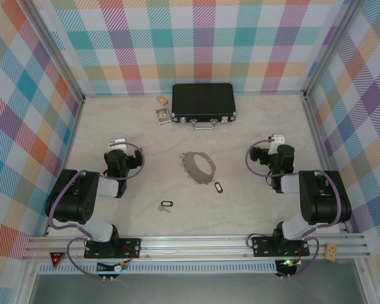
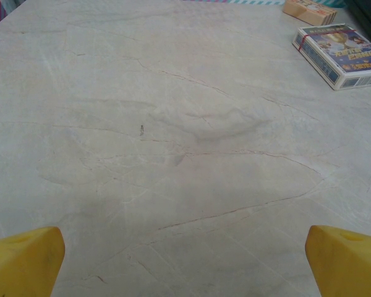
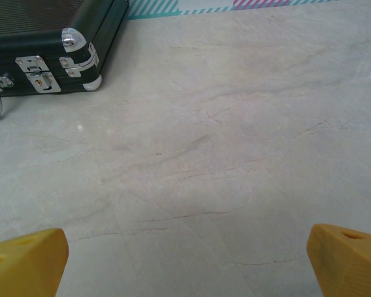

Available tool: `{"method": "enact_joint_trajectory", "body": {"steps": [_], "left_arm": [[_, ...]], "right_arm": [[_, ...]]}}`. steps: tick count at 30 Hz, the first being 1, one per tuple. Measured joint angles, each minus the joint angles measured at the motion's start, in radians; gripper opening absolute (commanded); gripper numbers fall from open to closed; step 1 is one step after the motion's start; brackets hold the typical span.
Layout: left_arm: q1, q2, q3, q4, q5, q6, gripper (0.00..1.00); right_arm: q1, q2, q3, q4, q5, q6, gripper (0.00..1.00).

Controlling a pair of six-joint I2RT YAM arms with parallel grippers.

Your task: Put the keys on the keyring

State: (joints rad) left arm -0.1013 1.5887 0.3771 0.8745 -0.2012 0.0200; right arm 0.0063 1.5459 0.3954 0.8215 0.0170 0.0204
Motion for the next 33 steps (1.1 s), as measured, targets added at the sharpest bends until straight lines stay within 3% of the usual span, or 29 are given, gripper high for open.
{"method": "enact_joint_trajectory", "body": {"steps": [11, 14, 18, 23, 27, 33], "left_arm": [[0.005, 0.0, 0.002, 0.0, -0.003, -0.003, 1.0], [0.006, -0.027, 0.005, -0.036, -0.043, -0.017, 1.0], [0.006, -0.134, 0.125, -0.314, -0.19, -0.108, 1.0], [0.006, -0.228, 0.489, -0.806, -0.315, -0.34, 1.0], [0.006, -0.337, 0.587, -1.001, -0.232, -0.477, 1.0], [0.003, -0.546, 0.415, -1.062, 0.002, -0.599, 1.0]], "right_arm": [[0.0, -0.002, 0.0, 0.0, 0.006, 0.001, 0.99], [0.001, -0.062, -0.003, -0.051, 0.045, 0.01, 0.99], [0.001, -0.288, 0.024, -0.235, 0.128, 0.079, 0.99], [0.001, -0.496, 0.117, -0.445, 0.215, 0.287, 0.99], [0.0, -0.588, 0.137, -0.579, 0.232, 0.445, 0.99], [0.001, -0.625, 0.138, -0.647, 0.076, 0.524, 0.99]]}}
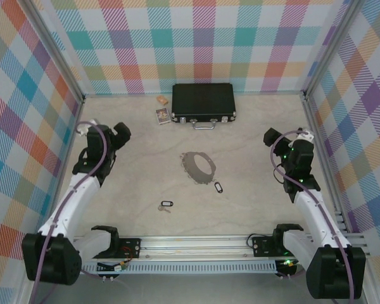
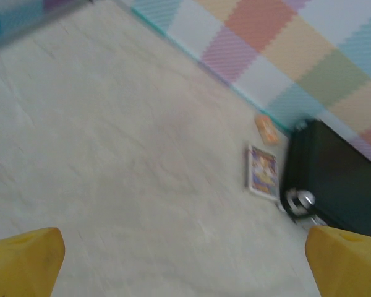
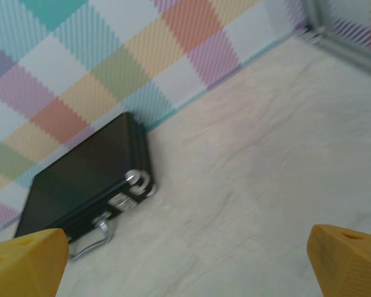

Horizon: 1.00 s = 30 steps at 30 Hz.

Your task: Put the keys on the keyring

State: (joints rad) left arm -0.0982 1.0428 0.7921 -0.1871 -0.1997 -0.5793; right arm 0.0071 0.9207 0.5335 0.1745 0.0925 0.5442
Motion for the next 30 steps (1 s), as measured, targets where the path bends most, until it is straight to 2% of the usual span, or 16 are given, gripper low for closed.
{"method": "enact_joint_trajectory", "body": {"steps": [5, 8, 15, 18, 23, 27, 30], "left_arm": [[-0.05, -0.118, -0.147, 0.006, 0.106, -0.056, 1.0], [-0.106, -0.16, -0.217, 0.006, 0.14, -0.073, 1.0], [-0.261, -0.154, -0.275, 0.009, 0.158, -0.079, 1.0], [-0.327, -0.129, -0.283, 0.013, 0.159, -0.078, 1.0], [-0.449, -0.087, -0.297, 0.034, 0.147, -0.077, 1.0], [-0.559, -0.046, -0.298, 0.064, 0.127, -0.097, 0.9], [-0.657, 0.0, -0.296, 0.088, 0.092, -0.111, 0.74]], "right_arm": [[0.01, 0.06, 0.035, -0.017, -0.164, 0.029, 0.99], [0.069, 0.112, 0.063, -0.021, -0.222, 0.023, 0.99], [0.33, 0.194, 0.109, -0.027, -0.229, -0.06, 0.99], [0.38, 0.205, 0.109, -0.03, -0.229, -0.079, 0.99], [0.396, 0.198, 0.1, -0.031, -0.228, -0.089, 0.99], [0.399, 0.193, 0.075, -0.018, -0.23, -0.088, 0.99], [0.401, 0.198, 0.071, -0.019, -0.235, -0.084, 0.99]]}}
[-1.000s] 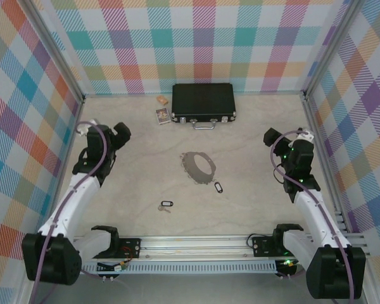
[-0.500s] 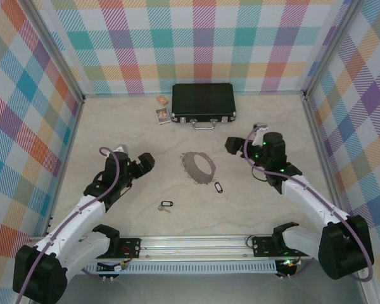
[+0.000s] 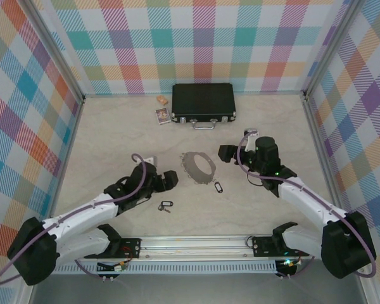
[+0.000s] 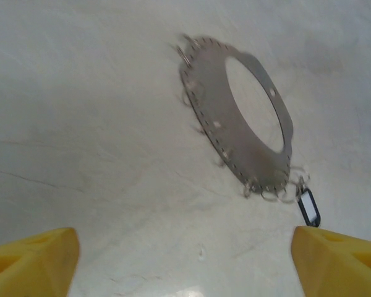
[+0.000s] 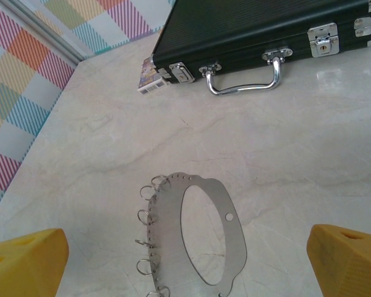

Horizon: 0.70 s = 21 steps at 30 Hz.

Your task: Put the keys on the keyring

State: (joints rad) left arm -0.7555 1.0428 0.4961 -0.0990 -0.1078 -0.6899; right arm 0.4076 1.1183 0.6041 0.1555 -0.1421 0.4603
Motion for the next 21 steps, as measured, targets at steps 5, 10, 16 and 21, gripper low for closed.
{"method": "enact_joint_trajectory", "body": {"steps": [5, 10, 16, 21], "left_arm": [[-0.151, 0.142, 0.054, 0.025, -0.064, 0.02, 0.52], [-0.261, 0.33, 0.167, 0.063, -0.1, 0.056, 0.4], [-0.318, 0.521, 0.299, 0.1, -0.121, 0.097, 0.37], [-0.33, 0.621, 0.38, 0.098, -0.137, 0.138, 0.34]], "right_arm": [[0.002, 0.0, 0.0, -0.002, 0.003, 0.003, 0.99], [0.002, -0.001, 0.0, -0.004, 0.014, 0.011, 0.99], [0.002, -0.01, 0.0, -0.014, 0.028, 0.022, 0.99], [0.002, -0.02, 0.0, -0.029, 0.041, 0.026, 0.99]]}}
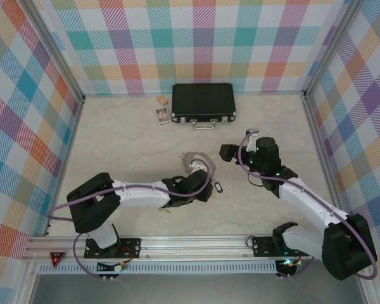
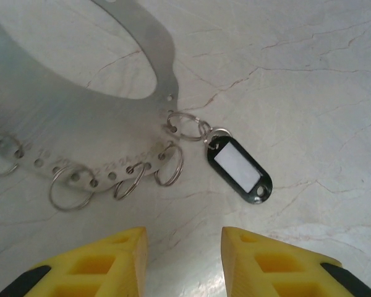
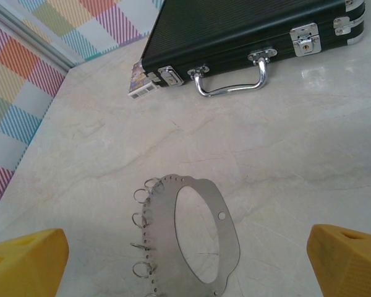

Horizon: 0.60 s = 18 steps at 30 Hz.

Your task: Put the keys on the keyring

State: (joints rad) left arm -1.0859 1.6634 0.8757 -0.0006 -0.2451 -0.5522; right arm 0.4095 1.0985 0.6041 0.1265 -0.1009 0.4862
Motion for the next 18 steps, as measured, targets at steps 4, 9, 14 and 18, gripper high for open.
{"method": "enact_joint_trajectory", "body": {"steps": [4, 9, 14, 18], "left_arm": [[0.0, 0.05, 0.048, -0.008, -0.019, 0.027, 0.34], [0.0, 0.091, 0.08, -0.034, -0.051, 0.052, 0.34], [0.0, 0.116, 0.101, -0.053, -0.076, 0.07, 0.33], [0.0, 0.137, 0.111, -0.057, -0.09, 0.08, 0.3]], "right_arm": [[0.001, -0.009, 0.0, -0.01, 0.007, 0.001, 0.99], [0.001, -0.01, 0.0, -0.017, 0.007, 0.004, 0.99], [0.001, -0.01, 0.0, -0.018, 0.007, 0.007, 0.99], [0.001, -0.01, 0.0, -0.018, 0.006, 0.008, 0.99]]}}
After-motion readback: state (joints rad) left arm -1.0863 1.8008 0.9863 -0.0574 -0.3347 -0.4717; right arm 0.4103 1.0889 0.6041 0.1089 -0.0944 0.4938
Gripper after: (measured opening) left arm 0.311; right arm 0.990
